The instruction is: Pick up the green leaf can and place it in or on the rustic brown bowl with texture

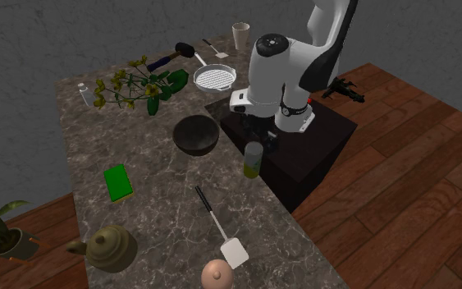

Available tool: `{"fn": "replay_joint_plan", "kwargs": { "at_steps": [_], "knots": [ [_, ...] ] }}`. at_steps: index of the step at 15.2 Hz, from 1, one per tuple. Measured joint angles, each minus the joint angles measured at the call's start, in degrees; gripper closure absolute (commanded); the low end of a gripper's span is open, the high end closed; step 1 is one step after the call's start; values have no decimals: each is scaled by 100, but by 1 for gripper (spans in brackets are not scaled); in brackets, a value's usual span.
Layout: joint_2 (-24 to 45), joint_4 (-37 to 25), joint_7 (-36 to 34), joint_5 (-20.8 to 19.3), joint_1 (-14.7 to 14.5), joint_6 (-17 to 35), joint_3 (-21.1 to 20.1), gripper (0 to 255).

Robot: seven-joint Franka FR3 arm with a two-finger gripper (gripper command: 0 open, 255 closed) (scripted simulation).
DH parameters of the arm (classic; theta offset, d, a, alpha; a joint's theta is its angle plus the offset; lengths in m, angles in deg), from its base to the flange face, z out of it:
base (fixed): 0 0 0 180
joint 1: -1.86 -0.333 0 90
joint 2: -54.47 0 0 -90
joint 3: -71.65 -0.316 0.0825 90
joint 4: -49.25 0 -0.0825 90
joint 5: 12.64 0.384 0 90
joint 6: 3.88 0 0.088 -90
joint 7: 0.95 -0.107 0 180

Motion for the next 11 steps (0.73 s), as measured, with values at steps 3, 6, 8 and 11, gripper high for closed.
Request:
{"fn": "replay_joint_plan", "kwargs": {
  "at_steps": [3, 6, 8, 11],
  "knots": [
    [128, 151, -27, -5, 2, 278, -37, 0],
    [299, 262, -60, -18, 8, 557, -77, 0],
    [321, 278, -58, -21, 11, 599, -79, 0],
    [327, 283, -58, -22, 11, 611, -80, 0]
  ]
}}
